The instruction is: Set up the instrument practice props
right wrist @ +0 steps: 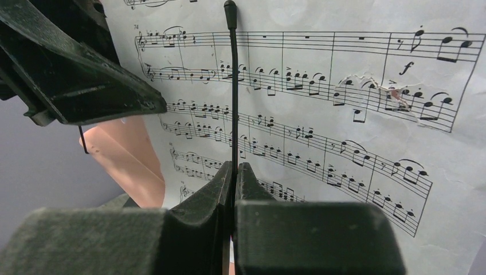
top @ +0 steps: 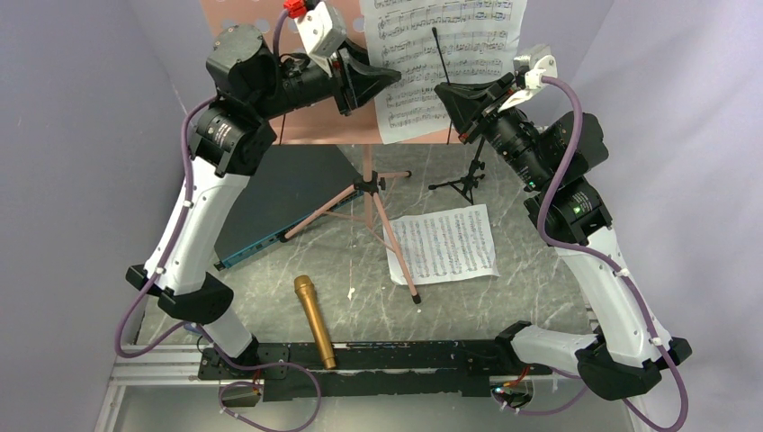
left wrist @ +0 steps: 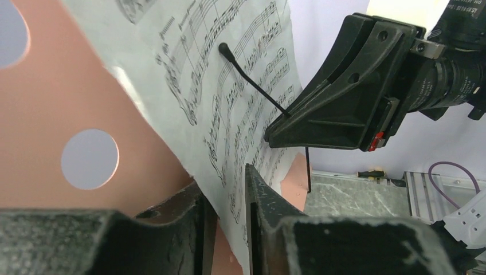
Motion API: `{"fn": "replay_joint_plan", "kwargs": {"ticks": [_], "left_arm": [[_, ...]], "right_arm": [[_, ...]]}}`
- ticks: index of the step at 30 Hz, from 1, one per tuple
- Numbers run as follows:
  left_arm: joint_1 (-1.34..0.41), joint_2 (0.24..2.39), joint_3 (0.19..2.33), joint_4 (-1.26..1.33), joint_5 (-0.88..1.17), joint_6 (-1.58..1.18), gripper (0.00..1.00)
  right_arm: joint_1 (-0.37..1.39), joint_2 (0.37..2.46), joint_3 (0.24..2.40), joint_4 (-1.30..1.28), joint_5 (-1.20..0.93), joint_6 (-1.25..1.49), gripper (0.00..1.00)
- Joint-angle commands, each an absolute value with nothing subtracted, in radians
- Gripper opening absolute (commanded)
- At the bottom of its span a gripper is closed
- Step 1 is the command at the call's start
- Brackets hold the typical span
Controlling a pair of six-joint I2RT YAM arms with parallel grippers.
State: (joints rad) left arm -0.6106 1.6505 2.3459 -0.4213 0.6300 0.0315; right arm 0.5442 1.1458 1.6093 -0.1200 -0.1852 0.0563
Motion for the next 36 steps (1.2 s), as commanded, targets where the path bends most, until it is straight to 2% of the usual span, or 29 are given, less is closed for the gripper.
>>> {"fn": "replay_joint_plan", "kwargs": {"ticks": [1, 4, 9, 13, 18, 24, 31, 36], "left_arm": [[-0.615, 1.601, 2.311, -0.351, 0.615, 0.031, 0.29], [-0.615, 1.58, 2.281, -0.324, 0.6, 0.026, 0.32], [-0.615, 1.538, 2.229, -0.291, 0.592, 0.01, 0.42], [-0.615, 1.496, 2.164, -0.254, 0.626, -0.038, 0.52], [-0.615, 1.438, 2.079, -0.22, 0.672, -0.104, 0.59], [-0.615, 1.329, 1.861, -0.125, 0.669, -0.168, 0.68], [-0.615, 1.215, 1.619, -0.103, 0.616, -0.192, 0.76], [-0.615, 1.151, 1.471, -0.14, 0.601, -0.184, 0.82]], "right_arm": [[0.546, 1.153, 1.624, -0.111, -0.198, 0.069, 0.0], [0.546, 1.148, 1.618, -0.105, -0.195, 0.069, 0.0], [0.546, 1.129, 1.596, -0.089, -0.184, 0.072, 0.24], [0.547, 1.112, 1.574, -0.077, -0.178, 0.078, 0.35], [0.546, 1.095, 1.554, -0.081, -0.178, 0.085, 0.51], [0.545, 1.051, 1.501, -0.083, -0.169, 0.105, 0.67], [0.546, 0.987, 1.434, -0.115, -0.151, 0.126, 0.79], [0.545, 0.933, 1.373, -0.16, -0.139, 0.139, 0.83]]}}
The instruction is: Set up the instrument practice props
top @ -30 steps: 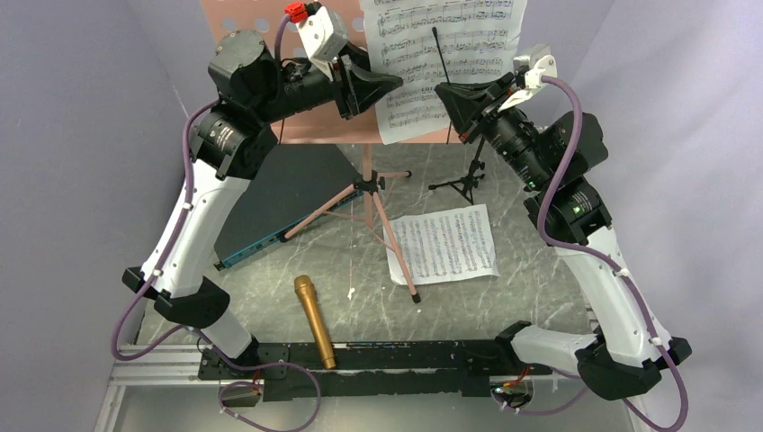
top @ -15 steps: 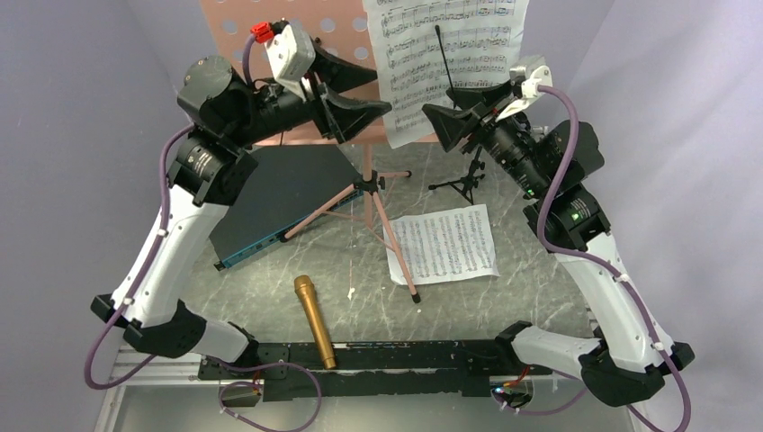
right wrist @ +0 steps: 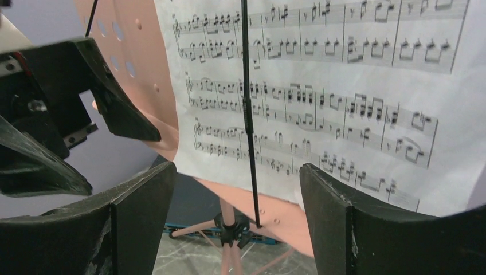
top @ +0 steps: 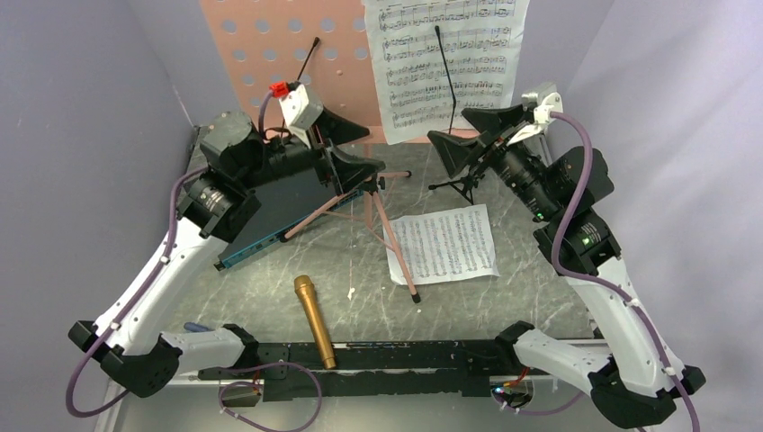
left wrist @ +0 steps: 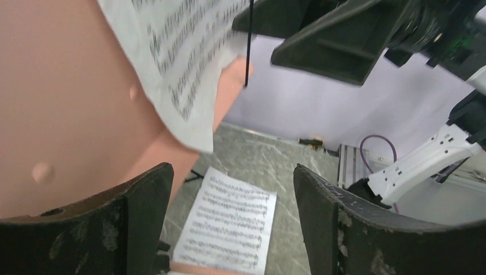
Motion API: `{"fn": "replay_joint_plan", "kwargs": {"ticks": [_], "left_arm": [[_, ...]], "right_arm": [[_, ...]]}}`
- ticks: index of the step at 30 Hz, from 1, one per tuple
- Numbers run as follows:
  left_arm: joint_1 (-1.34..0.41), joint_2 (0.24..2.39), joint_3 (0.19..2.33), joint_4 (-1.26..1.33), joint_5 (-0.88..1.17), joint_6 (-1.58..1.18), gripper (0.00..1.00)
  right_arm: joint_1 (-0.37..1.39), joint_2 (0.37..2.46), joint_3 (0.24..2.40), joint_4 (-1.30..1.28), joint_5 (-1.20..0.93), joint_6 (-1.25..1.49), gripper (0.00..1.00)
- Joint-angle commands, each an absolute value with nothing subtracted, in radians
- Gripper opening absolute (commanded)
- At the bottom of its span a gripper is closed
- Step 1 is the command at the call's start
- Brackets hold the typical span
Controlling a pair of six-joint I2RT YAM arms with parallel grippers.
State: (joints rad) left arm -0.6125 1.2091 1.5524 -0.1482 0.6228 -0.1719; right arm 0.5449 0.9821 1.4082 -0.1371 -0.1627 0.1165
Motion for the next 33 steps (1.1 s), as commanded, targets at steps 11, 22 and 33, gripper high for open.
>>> {"fn": "replay_joint_plan", "kwargs": {"ticks": [11, 22, 33], "left_arm": [[-0.615, 0.968, 1.058, -0.114, 0.524, -0.201, 0.9], [-0.615, 0.975, 0.832, -0.077, 0.476, -0.292, 0.89], [-0.615, 1.012, 0.676, 0.129, 0.427, -0.434, 0.9]], "right_arm": [[0.547, 0.836, 1.201, -0.324, -0.183, 0.177, 0.87], [0.547, 0.811, 1.096, -0.389, -0.186, 0.195, 0.88], [0.545, 0.838, 0.899, -0.304, -0.21, 0.239, 0.89]]}}
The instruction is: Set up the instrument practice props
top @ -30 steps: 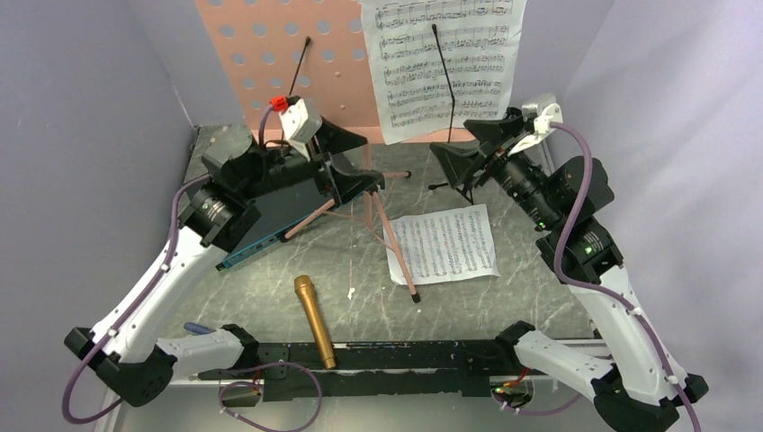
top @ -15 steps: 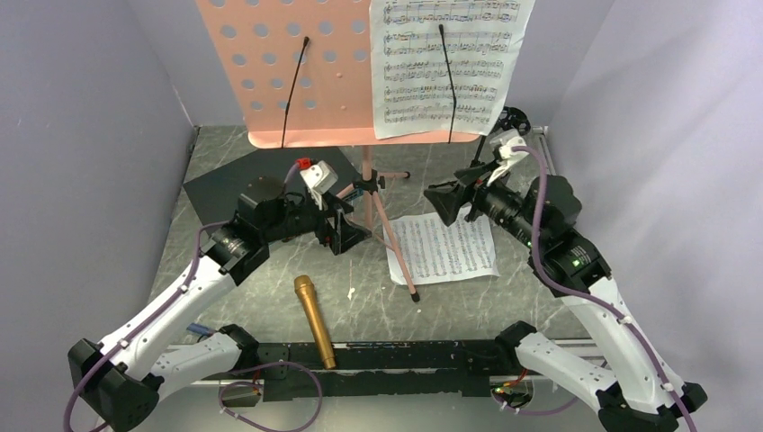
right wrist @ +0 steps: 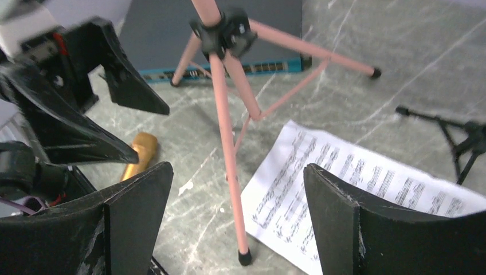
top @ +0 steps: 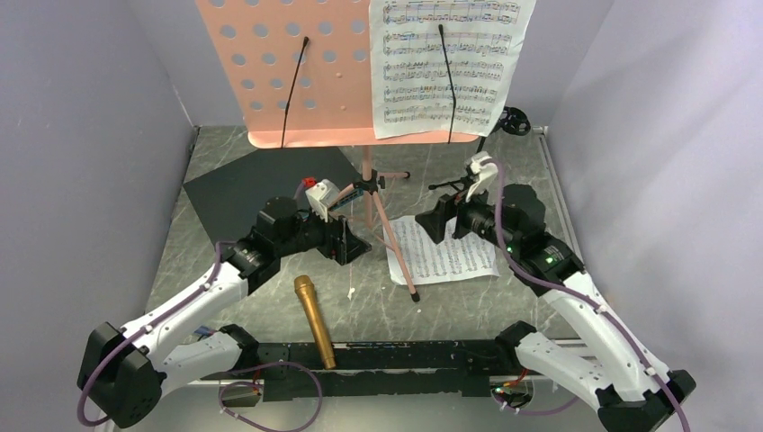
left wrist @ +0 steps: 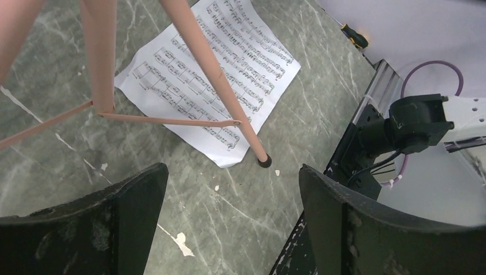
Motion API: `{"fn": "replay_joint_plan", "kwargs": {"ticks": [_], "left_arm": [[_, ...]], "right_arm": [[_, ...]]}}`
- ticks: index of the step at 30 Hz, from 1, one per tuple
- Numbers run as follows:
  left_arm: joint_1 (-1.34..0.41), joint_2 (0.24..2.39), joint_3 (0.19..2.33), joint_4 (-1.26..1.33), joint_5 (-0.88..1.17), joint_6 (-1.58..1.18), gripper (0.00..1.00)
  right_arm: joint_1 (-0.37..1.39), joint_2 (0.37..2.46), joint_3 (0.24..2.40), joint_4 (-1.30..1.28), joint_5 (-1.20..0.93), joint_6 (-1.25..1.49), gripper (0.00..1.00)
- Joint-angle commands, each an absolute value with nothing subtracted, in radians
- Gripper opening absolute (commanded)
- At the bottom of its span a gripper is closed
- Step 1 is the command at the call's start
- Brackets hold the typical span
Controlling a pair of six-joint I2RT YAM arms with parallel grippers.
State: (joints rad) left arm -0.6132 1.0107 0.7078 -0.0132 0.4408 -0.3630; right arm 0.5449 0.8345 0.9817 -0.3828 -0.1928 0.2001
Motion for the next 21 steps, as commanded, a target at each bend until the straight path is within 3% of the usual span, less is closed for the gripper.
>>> {"fn": "replay_joint_plan", "kwargs": {"ticks": [1, 10, 21], "left_arm": [[-0.615, 1.013, 0.665, 0.148, 0.429, -0.44, 0.9], [-0.615, 0.952, 0.591, 0.255, 0.435, -0.462, 0.91], [-0.614, 0.862, 0.517, 0.302, 0.4, -0.465, 0.92]], "right_arm": [[0.545, 0.842, 0.873, -0.29, -0.211, 0.249, 0.89], [0.508, 0.955, 0.707, -0.183, -0.205, 0.364, 0.91], [0.031, 0.988, 0.437, -0.017, -0.561, 0.692, 0.92]]}}
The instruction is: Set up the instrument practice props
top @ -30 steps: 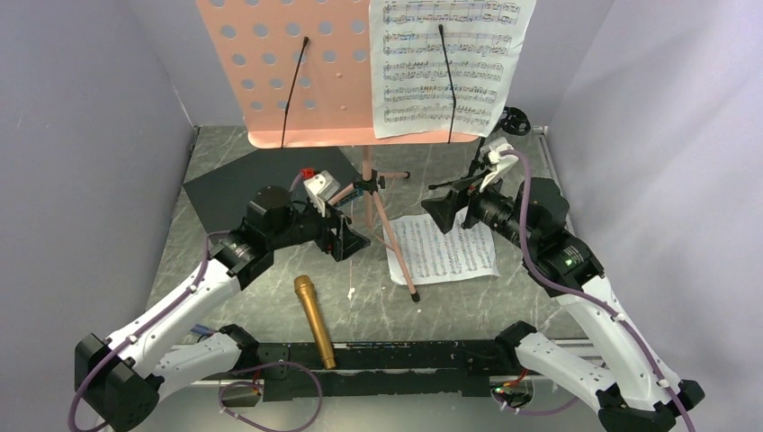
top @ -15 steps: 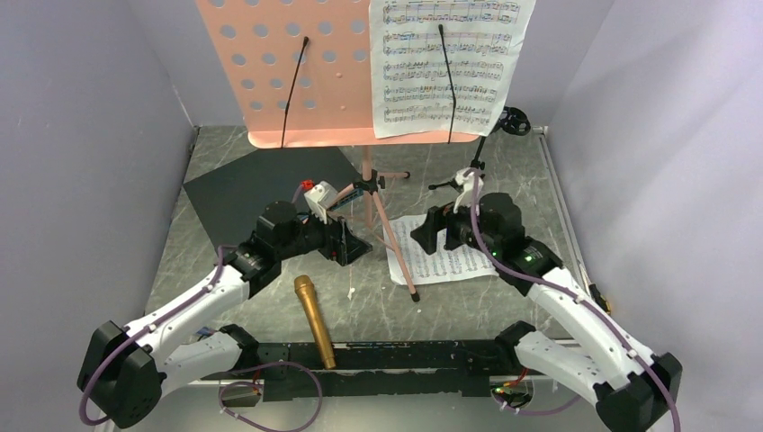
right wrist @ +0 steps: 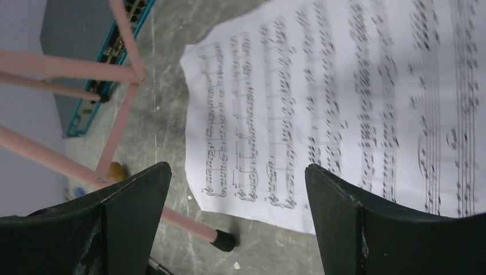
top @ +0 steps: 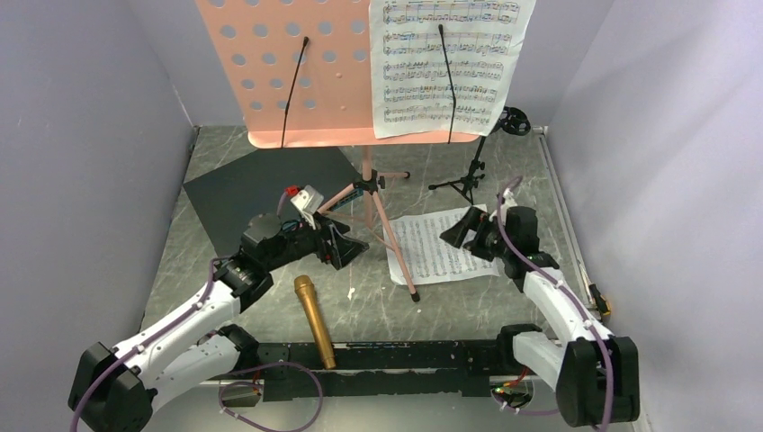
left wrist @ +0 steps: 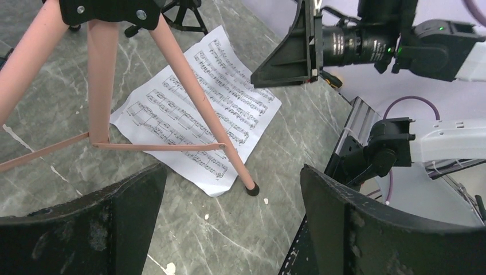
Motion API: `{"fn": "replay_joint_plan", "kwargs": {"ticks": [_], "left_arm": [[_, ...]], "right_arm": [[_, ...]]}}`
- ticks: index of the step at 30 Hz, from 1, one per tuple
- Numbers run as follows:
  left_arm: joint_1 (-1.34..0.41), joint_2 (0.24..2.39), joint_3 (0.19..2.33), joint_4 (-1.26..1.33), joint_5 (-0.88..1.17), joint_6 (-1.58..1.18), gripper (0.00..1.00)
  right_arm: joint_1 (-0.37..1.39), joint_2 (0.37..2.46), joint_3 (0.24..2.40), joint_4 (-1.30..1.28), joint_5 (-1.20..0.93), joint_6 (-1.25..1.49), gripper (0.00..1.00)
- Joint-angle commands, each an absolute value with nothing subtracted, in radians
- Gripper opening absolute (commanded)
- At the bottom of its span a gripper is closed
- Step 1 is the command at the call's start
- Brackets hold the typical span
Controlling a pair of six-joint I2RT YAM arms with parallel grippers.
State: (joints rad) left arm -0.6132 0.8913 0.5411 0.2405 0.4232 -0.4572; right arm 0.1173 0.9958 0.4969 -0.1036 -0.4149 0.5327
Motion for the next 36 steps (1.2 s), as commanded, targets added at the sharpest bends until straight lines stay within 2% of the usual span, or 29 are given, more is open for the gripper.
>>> {"fn": "replay_joint_plan", "kwargs": {"ticks": [1, 10, 16, 23, 28, 36], "left_arm": [[-0.615, 0.86, 0.509, 0.309, 0.396, -0.466, 0.92], [-0.615, 0.867, 0.479, 0.339, 0.389, -0.455, 0.93], [-0.615, 0.872, 0.475, 0.351, 0.394, -0.451, 0.93], [-0.615, 0.853, 0.468, 0.337, 0.405, -0.439, 0.93], [-0.615, 0.844, 0.447, 0.36, 0.398, -0.437, 0.93], [-0.614, 0.835, 0.451, 0.348, 0.398, -0.42, 0.93]], "right_arm": [[0.011, 0.981, 0.421, -0.034, -0.555, 0.713, 0.91], [0.005, 0.733, 0.345, -0.316, -0.226, 0.85, 0.91], [-0.021, 0.744, 0.339, -0.393, -0.143, 0.918, 0.9], [-0.029, 0.755, 0.269, -0.351, -0.214, 1.011, 0.89], [-0.035, 0.781, 0.223, -0.275, -0.166, 1.03, 0.89], [-0.057, 0.877, 0.119, 0.051, -0.137, 1.076, 0.88]]}}
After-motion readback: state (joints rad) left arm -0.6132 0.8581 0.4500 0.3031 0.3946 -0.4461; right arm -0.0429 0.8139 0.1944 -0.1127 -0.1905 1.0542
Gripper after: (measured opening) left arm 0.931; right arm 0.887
